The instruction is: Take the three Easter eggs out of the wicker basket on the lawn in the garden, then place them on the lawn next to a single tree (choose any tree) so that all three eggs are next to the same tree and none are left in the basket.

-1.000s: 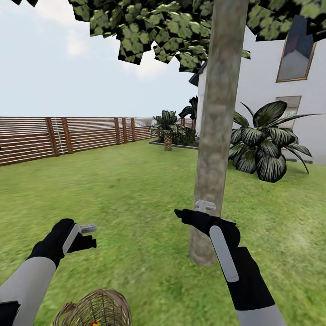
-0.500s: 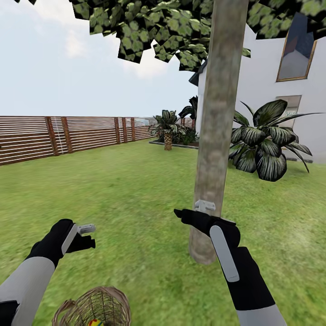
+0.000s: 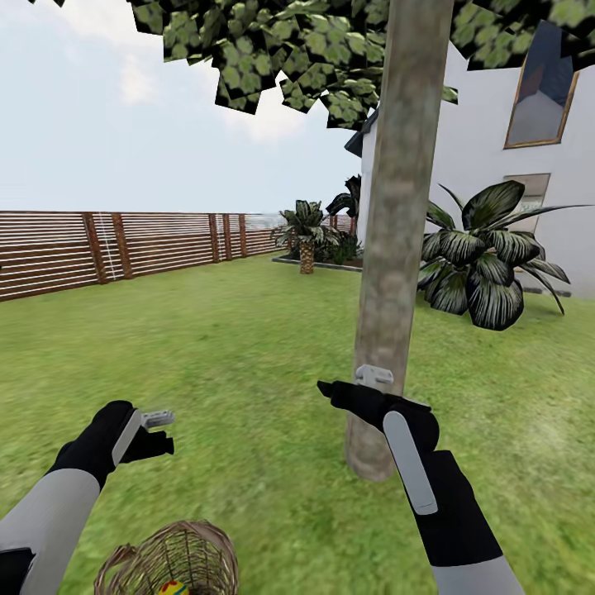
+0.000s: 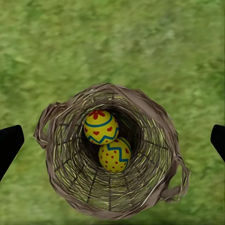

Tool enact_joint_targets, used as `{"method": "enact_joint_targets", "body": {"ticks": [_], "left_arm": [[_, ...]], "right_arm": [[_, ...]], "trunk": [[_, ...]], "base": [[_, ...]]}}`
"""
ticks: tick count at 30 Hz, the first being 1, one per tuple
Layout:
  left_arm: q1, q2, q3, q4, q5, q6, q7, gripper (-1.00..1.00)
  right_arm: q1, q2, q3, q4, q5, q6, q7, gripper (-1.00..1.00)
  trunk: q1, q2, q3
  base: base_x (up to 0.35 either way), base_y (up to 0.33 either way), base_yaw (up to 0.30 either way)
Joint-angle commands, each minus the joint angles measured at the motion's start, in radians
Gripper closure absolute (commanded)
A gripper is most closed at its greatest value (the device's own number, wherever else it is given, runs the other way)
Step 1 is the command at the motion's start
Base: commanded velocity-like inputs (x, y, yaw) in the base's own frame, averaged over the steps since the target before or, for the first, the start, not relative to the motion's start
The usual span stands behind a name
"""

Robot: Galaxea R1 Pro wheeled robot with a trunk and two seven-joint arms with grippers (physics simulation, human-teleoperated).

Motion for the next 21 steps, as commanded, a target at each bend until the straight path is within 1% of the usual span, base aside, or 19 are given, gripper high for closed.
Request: {"method": "enact_joint_targets", "body": {"ticks": [1,13,18,21], "left_arm": [[-0.001,0.0,0.002,-0.001,0.006,0.005,0.002,-1.0],[-0.001,-0.001,0.003,0.003,0.003,0.01,0.002,-1.0],[-0.002,-0.002,0.002,0.03,0.003,0.009,0.002,-1.0],[-0.002,0.001,0.0,0.044,0.004,0.008,-0.017,-1.0]], "right_arm": [[-0.001,0.0,0.0,-0.001,-0.01,0.003,-0.01,-1.0],[-0.001,0.001,0.001,-0.003,-0.011,0.003,-0.01,-1.0],[-0.001,0.001,0.001,-0.007,-0.011,0.003,-0.01,-1.0],[-0.001,0.001,0.002,-0.008,-0.011,0.004,-0.01,-1.0]], "trunk": [[0.004,-0.008,-0.004],[0.05,-0.092,-0.042],[0.069,-0.127,-0.058],[0.08,-0.148,-0.067]], "base": [[0.0,0.0,0.0],[0.0,0.0,0.0],[0.0,0.0,0.0],[0.0,0.0,0.0]]}}
